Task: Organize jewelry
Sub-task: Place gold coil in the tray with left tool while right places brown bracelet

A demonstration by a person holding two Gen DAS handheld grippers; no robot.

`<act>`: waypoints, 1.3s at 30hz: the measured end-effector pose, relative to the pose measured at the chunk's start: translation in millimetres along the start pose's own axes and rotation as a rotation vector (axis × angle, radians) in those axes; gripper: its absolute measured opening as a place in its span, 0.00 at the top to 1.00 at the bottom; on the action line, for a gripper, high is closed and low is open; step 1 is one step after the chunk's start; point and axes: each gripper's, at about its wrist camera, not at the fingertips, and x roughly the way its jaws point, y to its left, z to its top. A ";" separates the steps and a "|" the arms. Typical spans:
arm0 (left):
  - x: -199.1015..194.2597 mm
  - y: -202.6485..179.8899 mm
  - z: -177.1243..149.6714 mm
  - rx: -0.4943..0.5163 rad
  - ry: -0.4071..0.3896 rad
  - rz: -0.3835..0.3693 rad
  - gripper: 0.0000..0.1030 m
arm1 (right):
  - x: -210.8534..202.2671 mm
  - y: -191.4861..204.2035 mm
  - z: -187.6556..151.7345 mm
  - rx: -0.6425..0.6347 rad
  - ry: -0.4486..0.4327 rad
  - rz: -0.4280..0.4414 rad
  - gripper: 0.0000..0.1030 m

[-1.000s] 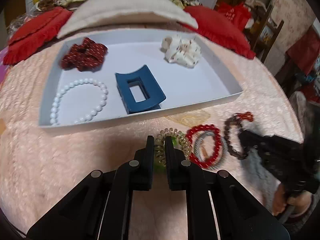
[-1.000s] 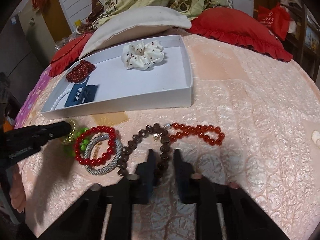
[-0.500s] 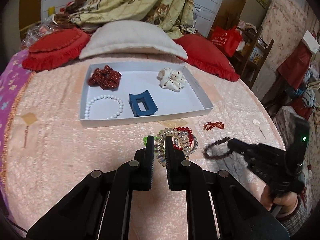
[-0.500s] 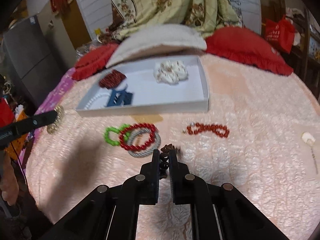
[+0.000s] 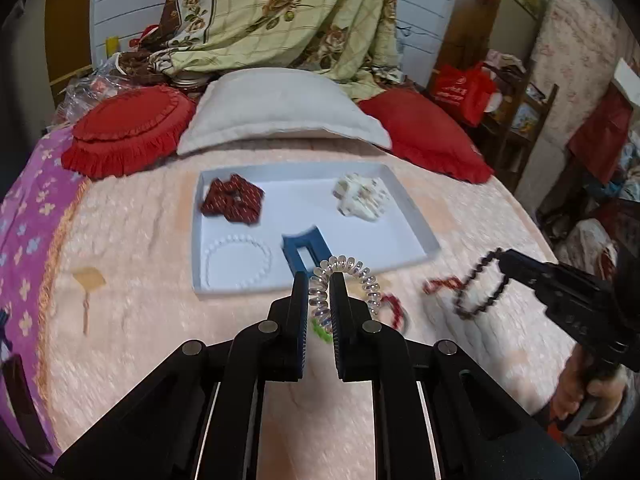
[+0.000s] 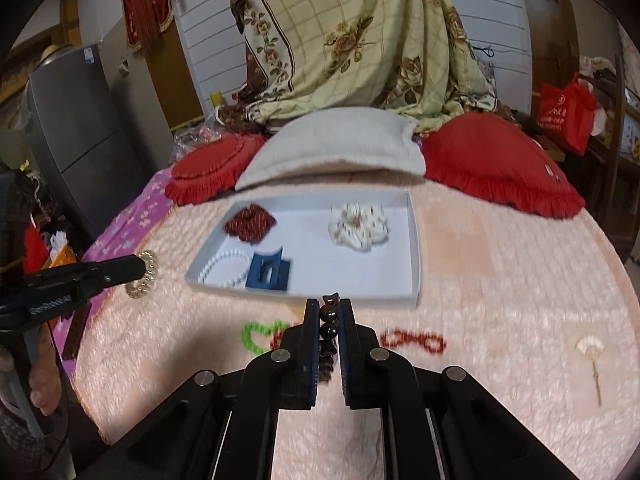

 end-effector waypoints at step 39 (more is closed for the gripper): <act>221.6 56.3 93.6 -0.135 0.204 0.019 0.59 | 170.3 -53.2 36.9 0.121 0.180 -0.067 0.62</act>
